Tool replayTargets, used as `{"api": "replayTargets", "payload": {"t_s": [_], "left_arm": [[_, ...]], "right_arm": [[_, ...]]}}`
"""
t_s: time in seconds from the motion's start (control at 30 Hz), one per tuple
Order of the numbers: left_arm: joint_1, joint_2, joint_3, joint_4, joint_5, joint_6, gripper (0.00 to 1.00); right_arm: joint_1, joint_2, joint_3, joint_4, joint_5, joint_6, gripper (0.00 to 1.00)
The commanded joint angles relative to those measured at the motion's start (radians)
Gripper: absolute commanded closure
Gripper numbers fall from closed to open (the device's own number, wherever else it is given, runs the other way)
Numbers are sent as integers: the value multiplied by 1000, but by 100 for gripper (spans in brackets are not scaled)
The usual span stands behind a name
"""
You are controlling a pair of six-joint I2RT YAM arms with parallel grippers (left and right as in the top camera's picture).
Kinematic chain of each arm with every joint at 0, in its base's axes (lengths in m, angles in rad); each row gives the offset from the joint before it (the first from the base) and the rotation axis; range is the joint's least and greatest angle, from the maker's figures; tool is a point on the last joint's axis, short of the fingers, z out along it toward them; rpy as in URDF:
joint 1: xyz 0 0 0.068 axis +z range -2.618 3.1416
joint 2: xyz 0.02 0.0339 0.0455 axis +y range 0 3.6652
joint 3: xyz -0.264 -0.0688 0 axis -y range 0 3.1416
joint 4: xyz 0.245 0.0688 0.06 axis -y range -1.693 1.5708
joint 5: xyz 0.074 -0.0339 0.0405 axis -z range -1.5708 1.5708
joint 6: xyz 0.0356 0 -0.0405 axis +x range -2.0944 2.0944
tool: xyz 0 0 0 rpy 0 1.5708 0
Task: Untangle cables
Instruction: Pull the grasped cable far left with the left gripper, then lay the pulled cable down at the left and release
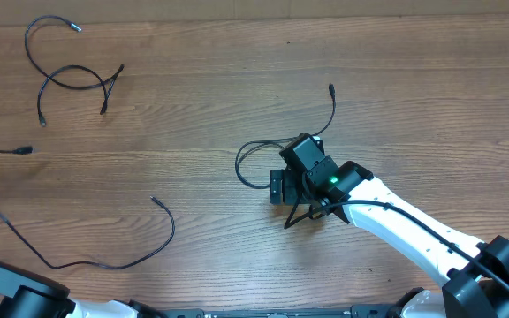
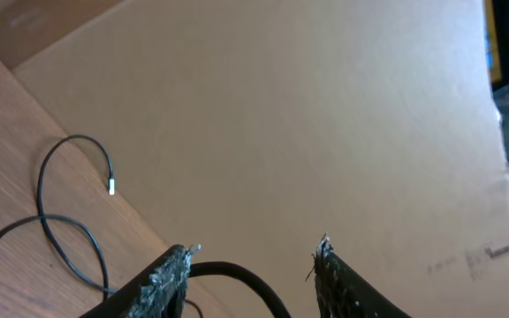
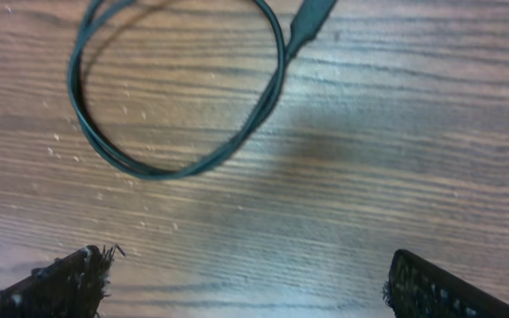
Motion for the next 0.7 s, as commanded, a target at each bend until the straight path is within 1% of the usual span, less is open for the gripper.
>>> {"api": "replayTargets", "payload": {"t_s": [0.0,0.07,0.13,0.2,0.23,0.3,0.4,0.5,0.57,0.67], "left_arm": [[-70,-8,98,-87,-130,56,54],[-108,-8,164,-214,-169,87,54],[-145,-8,249,-380,-211,157,53],[-183,-8,352,-577,-253,257,51],[-203,-8,412,-695,-283,325,51],[-230,-8,519,-911,-375,444,51],[-256,-8,677,-1189,-583,620,50],[-262,-8,804,-1346,-763,735,46],[-262,-8,867,-1392,-856,782,44],[-261,-8,935,-1420,-975,836,44]], "right_arm": [[4,3,17,28,14,24,0],[4,3,18,42,14,24,0],[4,3,18,54,14,24,0],[4,3,18,62,14,24,0],[4,3,18,63,14,24,0],[4,3,18,63,14,24,0],[4,3,18,62,14,24,0],[4,3,18,64,14,24,0],[4,3,18,70,14,24,0],[4,3,18,76,14,24,0]]}}
